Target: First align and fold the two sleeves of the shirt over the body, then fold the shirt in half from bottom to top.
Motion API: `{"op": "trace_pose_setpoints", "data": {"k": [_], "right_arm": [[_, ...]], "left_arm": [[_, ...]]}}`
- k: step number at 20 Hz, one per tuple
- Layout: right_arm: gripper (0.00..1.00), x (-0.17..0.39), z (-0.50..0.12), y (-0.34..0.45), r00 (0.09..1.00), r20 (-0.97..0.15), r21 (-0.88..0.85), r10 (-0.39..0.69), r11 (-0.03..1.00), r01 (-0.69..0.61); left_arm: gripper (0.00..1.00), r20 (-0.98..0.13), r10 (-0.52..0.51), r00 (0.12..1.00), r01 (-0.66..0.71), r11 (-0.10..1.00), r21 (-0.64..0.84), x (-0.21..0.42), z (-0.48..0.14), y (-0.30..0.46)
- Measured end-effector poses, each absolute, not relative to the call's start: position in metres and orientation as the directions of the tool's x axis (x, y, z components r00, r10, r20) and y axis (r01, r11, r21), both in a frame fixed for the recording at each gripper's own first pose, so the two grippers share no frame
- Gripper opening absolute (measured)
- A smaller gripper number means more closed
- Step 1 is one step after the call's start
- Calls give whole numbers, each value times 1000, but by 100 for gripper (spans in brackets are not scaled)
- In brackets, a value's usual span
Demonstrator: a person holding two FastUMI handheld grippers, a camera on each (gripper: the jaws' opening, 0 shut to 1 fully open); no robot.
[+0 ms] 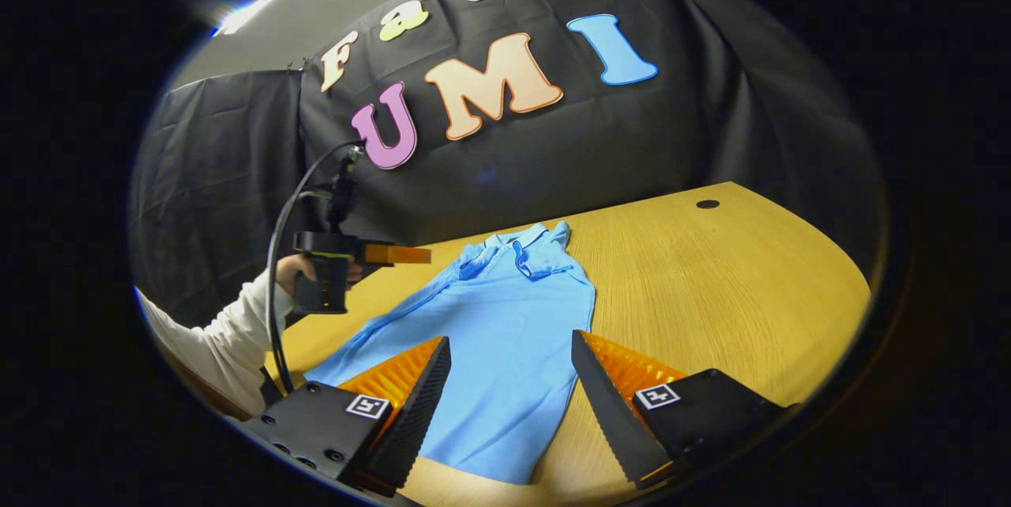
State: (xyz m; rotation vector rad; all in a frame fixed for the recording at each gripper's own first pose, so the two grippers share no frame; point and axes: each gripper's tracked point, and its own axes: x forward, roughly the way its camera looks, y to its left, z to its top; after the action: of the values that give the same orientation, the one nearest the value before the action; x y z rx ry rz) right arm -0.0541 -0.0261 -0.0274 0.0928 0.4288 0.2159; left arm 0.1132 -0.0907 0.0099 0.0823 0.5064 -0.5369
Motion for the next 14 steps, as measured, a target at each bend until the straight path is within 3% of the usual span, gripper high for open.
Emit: {"op": "trace_pose_setpoints", "data": {"k": [9, 14], "right_arm": [[97, -107, -77, -19, 798, -541, 47, 266, 957, -288], [97, -116, -91, -16, 778, -561, 34, 282, 947, -319]], "left_arm": [[97, -530, -438, 725, 458, 883, -103, -57, -24, -28], [96, -559, -435, 706, 422, 892, -160, -107, -49, -24]]}}
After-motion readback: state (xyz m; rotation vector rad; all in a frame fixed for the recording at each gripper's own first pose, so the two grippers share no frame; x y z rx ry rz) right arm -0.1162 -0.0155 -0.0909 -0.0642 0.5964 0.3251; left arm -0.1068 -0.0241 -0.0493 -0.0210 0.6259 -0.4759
